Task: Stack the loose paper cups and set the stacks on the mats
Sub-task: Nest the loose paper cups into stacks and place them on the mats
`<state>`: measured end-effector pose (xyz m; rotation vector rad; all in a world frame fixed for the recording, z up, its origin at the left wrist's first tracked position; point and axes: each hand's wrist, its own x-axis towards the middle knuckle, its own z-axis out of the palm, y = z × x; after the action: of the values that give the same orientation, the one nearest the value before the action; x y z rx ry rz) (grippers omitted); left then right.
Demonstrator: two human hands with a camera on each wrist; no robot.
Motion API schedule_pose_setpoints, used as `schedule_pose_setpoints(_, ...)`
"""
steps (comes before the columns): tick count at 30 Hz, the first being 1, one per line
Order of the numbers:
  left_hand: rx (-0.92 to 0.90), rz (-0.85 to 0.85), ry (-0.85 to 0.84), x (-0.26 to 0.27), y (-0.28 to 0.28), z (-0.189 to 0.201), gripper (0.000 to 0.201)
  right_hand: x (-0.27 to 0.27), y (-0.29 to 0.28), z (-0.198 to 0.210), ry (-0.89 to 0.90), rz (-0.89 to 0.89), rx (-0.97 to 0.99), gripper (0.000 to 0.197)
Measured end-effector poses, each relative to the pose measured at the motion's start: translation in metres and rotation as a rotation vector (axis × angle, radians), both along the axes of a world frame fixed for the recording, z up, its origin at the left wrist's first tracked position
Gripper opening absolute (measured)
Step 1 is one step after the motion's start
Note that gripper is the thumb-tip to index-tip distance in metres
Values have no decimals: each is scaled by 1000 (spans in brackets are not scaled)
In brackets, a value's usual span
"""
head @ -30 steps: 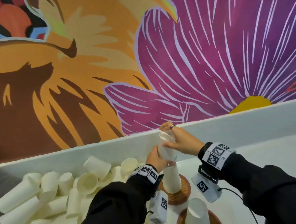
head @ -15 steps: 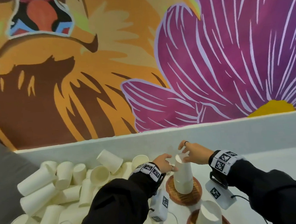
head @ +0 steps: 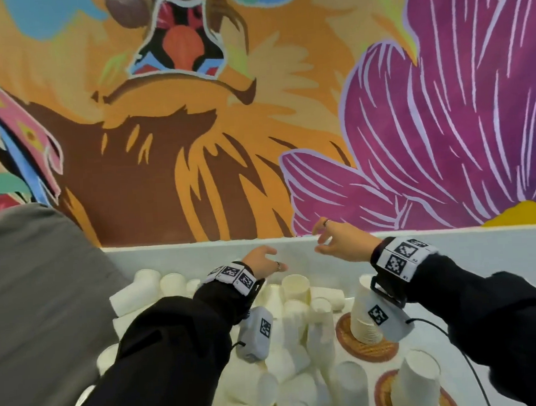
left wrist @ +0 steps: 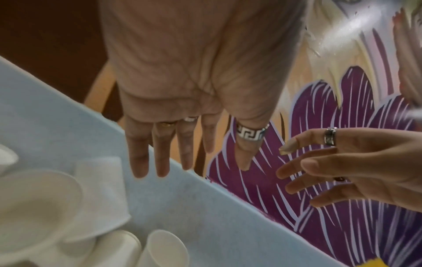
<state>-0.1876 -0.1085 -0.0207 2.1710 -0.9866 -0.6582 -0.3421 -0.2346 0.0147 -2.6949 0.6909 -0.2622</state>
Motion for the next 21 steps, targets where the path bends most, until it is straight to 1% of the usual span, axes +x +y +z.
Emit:
schedule_pose_setpoints(6,-11,84,-12,55,67,5,52,54,50,-9,67,69,36,35)
schedule_pose_setpoints(11,14,180,-29,103,111,-6,50,104,73,-34,114,128,93,28)
schedule_pose_setpoints(13,31,225,-47,124,129,-12,48,124,84,-45,162,133,96,28)
schedule_pose_setpoints(15,67,258,-109,145,144,-20,47,143,93,-59,233,102,93,28)
schedule_pose_setpoints(19,225,283,-282,181,167,-38,49,174,103,-90,378,20,52,34)
schedule_pose_setpoints(21,273,306,-321,196,174,-46,52,182,110,-99,426,-23,14,38)
